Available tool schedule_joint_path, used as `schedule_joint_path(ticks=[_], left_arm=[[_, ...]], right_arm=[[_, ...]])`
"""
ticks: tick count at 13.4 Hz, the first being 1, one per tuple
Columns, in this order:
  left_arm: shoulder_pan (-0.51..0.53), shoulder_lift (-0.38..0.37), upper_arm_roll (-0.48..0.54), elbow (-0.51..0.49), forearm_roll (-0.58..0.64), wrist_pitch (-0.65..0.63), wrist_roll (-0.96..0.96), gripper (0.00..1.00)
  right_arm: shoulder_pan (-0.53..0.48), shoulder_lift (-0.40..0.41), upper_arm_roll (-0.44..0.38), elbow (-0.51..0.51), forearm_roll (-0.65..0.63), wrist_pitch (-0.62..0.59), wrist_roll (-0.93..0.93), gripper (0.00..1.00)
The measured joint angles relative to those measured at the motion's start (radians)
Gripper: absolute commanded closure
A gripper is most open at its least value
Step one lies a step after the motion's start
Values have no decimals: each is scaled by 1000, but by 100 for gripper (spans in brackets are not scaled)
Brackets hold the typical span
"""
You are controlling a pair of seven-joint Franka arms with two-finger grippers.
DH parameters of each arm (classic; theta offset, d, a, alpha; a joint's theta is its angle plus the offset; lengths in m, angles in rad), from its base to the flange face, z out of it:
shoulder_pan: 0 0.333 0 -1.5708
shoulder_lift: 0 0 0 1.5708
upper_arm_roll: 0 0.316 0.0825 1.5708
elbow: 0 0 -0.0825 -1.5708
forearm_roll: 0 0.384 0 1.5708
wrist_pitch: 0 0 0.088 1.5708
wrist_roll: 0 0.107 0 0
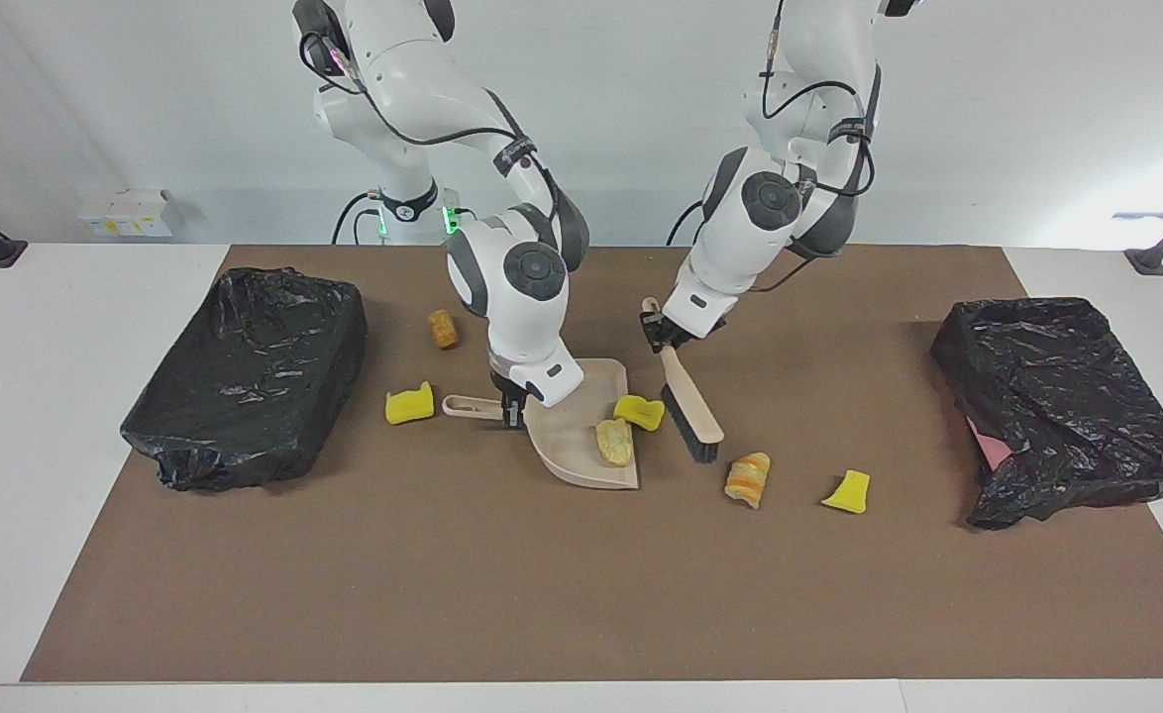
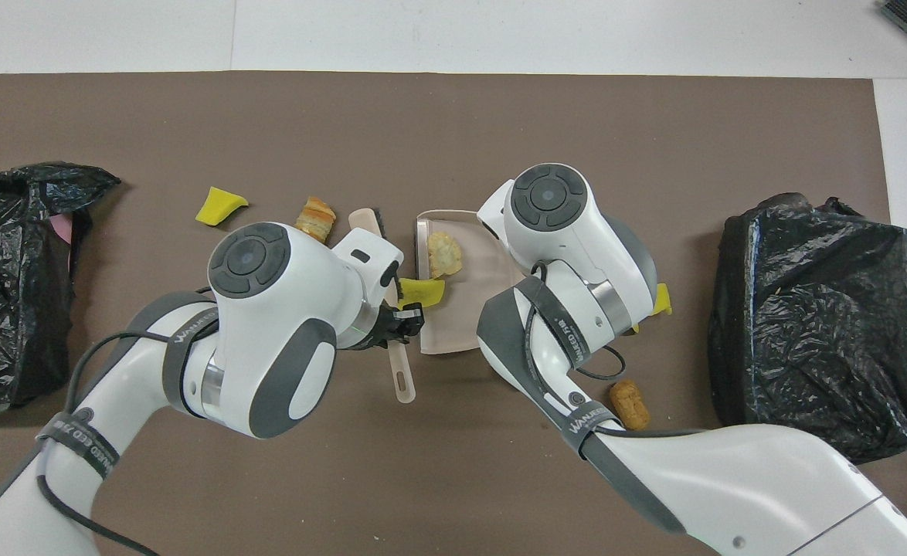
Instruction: Sweep and dump trash in bin
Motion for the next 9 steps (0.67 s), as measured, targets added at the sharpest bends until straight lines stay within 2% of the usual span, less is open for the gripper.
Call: schedule_joint_path(ticks=[2,6,8,9], left_arm=[[70,2,2,0,74,-9,52,100],[247,16,6,0,239,-16,280,100],[310,44,6,19,339,-22,355,100],[344,75,6,62,379,-56,406,100]], right_arm=[[0,0,0,0,0,0,0,100],[0,0,0,0,0,0,0,100],[0,0,0,0,0,0,0,100],[0,0,0,0,0,0,0,100]])
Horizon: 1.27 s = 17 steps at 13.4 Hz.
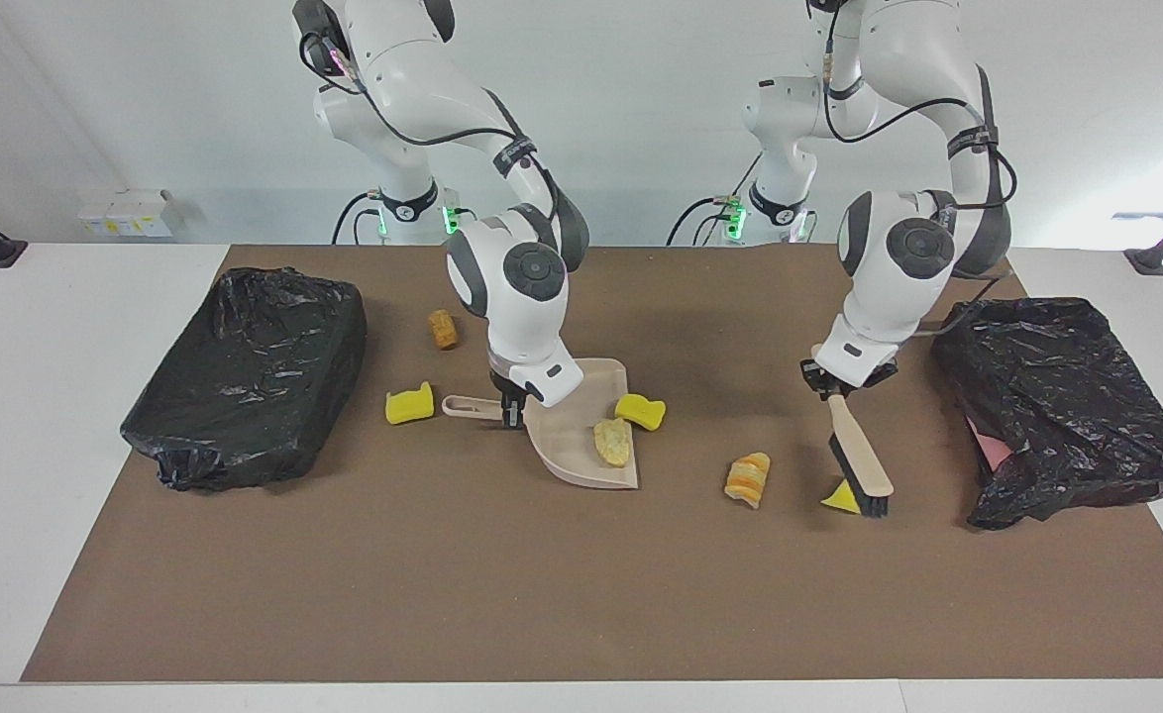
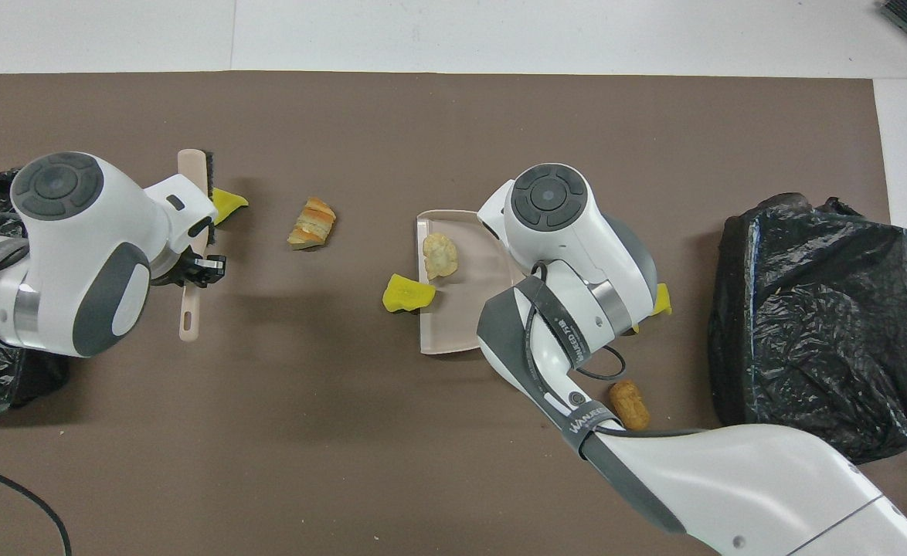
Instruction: Sweep and dump trash in bin
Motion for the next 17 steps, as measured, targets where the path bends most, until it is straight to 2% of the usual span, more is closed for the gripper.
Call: schedule_joint_path(ticks=[3,6,10,13,17], left_arm=[[77,125,-1,159,19,-126,115,100],[54,191,-30,191,2,-211,122,100],[-76,193,-34,202,-104,-313,105,100],[-139,196,-34,191,-188,-326,103,100],[-216,198,-35,180,-325,-331,104,100]], right_arm=[[-1,0,0,-1,0,0,0,100],[-2,0,-1,-3,0,0,0,100],[-2,0,-1,-3,0,0,0,100],[-1,1,-1,-3,-4,0,0,100],[22,1,5,-5,-85,0,0,100]])
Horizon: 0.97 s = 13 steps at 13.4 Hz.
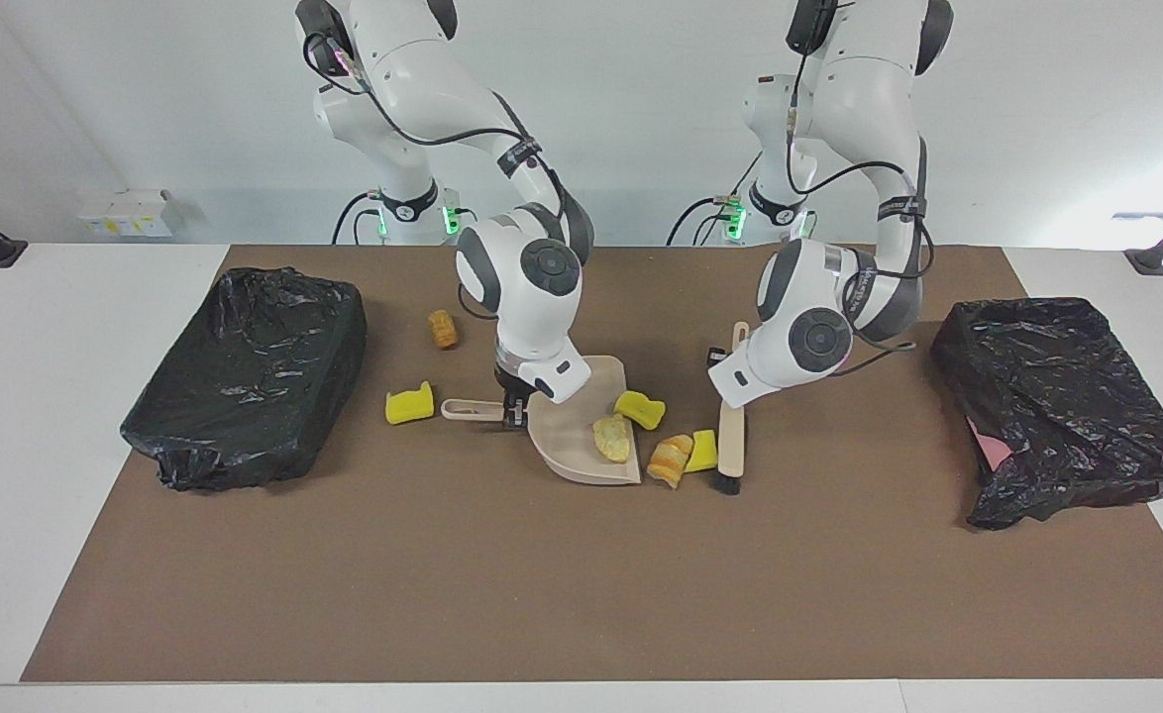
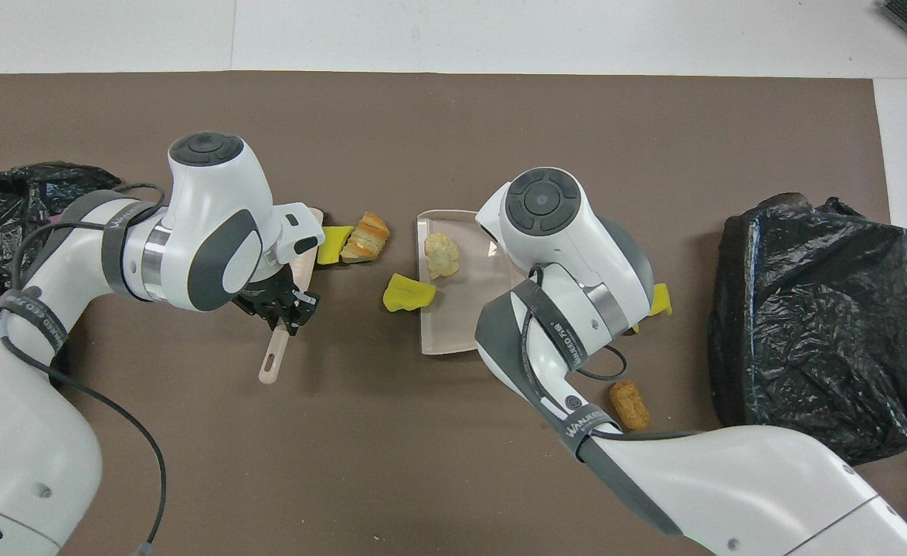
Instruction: Sweep and dump trash in bin
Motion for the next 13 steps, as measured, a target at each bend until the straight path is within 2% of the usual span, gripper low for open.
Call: schedule_joint_path(ticks=[4,10,13], left_arm=[[-50,0,-7,-19,-200,-7,0,100],[-51,-6,-71,-22,-534,-7,1,100],[-51,-11,-89,-15,-586,7,-14,100]], right_arm=[[-2,0,-2,-3,-2,-1,0,100],[-7,-1,-2,-3,-2,-6,0,100],[-8,-1,-1,-3,-2,-6,0,100]])
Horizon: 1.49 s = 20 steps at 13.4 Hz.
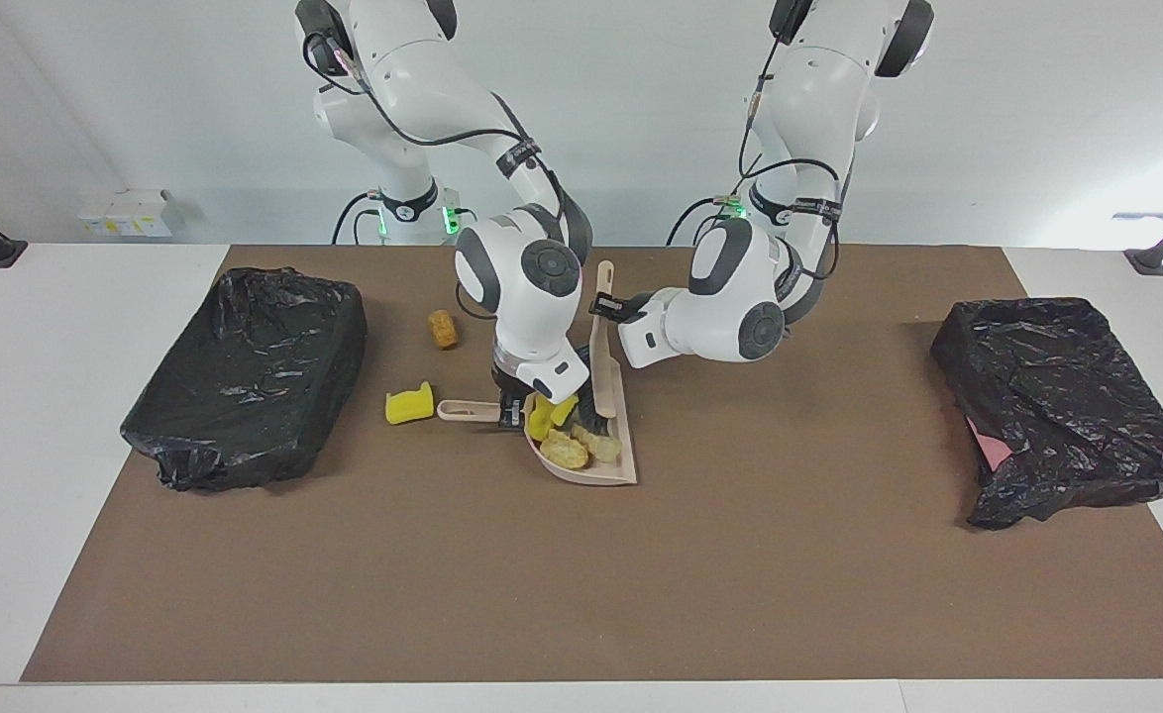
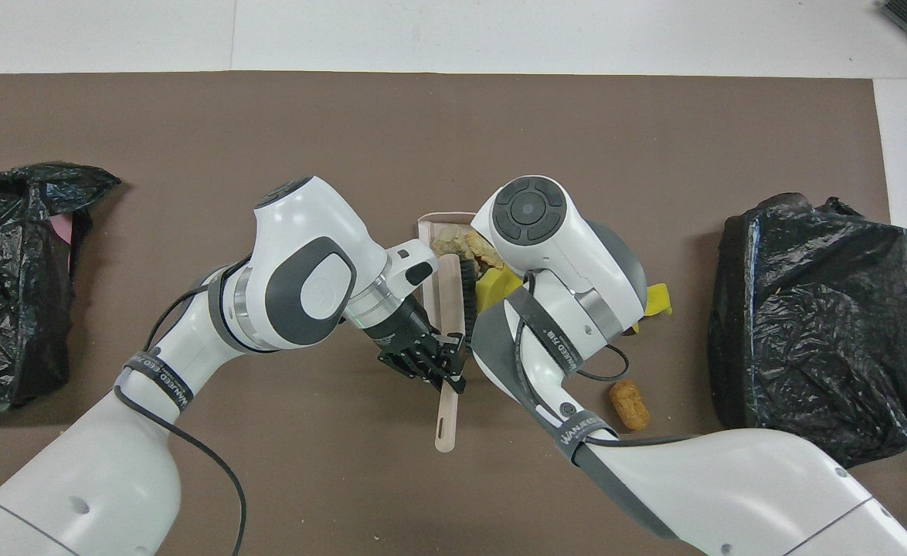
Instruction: Sweep and dump trash in bin
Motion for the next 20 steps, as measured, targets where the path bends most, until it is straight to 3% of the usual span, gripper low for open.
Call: schedule_joint_path(ticks=[4,8,11,14,17,20], left_arm=[[44,-58,15,-1,12,-28,-90,100],[50,-148,11,-52,186,-41,-227,100],[47,-197,10,-147,296,-34,-289,100],[-3,-266,8,-273,305,12,-369,100],[-135,-339,2,-370,306,79,-534,100],[-249,-393,0,-463,310,173,-644,100]], right_arm=[[-1,0,0,0,0,0,0,100],[-3,0,-1,-1,0,-6,12,100],[-59,-36,-9,1,-1,-87,33,100],[-154,-149,-11,0,-3,-176,-29,100],[-219,-295,-11,-16,-4,-285,-95,100],[-327,-464,-11,-111,-4,-291,-201,100]])
